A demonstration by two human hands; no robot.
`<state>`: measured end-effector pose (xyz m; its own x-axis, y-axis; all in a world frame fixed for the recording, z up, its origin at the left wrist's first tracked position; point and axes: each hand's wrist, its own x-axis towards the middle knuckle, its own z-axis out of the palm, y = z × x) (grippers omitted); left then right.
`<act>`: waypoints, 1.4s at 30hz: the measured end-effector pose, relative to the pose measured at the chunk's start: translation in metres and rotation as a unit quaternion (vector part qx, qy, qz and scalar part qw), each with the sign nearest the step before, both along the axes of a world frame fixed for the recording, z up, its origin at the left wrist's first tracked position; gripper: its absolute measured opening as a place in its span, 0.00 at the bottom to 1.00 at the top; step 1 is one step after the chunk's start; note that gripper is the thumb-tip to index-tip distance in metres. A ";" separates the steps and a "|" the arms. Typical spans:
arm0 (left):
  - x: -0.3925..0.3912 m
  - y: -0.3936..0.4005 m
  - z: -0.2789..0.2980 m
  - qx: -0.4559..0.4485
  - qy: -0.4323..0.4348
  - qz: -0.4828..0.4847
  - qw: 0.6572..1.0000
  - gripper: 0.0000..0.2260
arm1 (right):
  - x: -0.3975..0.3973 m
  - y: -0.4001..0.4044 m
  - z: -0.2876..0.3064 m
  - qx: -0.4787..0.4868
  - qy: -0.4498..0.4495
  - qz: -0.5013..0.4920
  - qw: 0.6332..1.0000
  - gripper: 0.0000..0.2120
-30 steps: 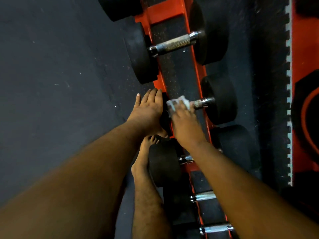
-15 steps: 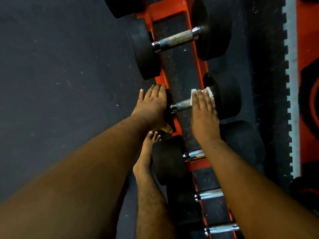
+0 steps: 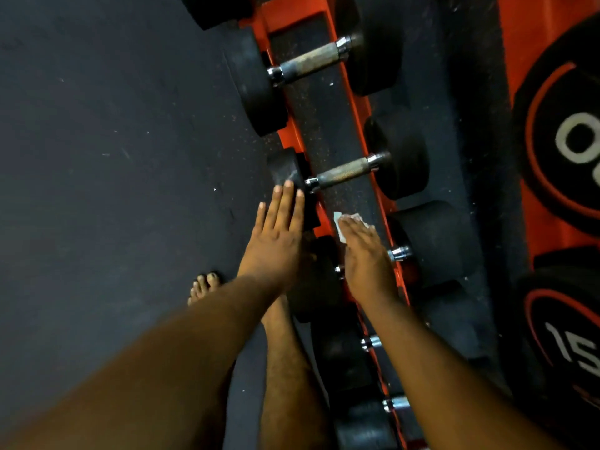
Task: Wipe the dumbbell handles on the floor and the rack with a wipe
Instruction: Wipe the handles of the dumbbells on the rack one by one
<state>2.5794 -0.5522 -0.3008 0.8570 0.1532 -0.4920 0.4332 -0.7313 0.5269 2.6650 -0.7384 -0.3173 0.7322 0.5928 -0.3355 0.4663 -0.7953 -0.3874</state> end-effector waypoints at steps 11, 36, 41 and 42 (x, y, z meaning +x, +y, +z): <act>-0.028 -0.096 -0.019 -0.083 0.136 -0.030 0.987 0.63 | 0.014 -0.054 -0.025 -0.230 0.039 0.237 0.943 0.18; -0.023 -0.094 -0.024 -0.082 0.130 0.002 0.988 0.65 | 0.019 -0.017 -0.028 -0.343 0.044 0.341 0.874 0.16; -0.023 -0.096 -0.025 -0.080 0.131 0.007 0.988 0.65 | -0.012 -0.077 -0.013 -0.319 -0.068 0.329 0.886 0.28; -0.024 -0.095 -0.025 -0.080 0.131 0.006 0.988 0.65 | -0.009 -0.068 -0.018 -0.312 -0.056 0.311 0.896 0.25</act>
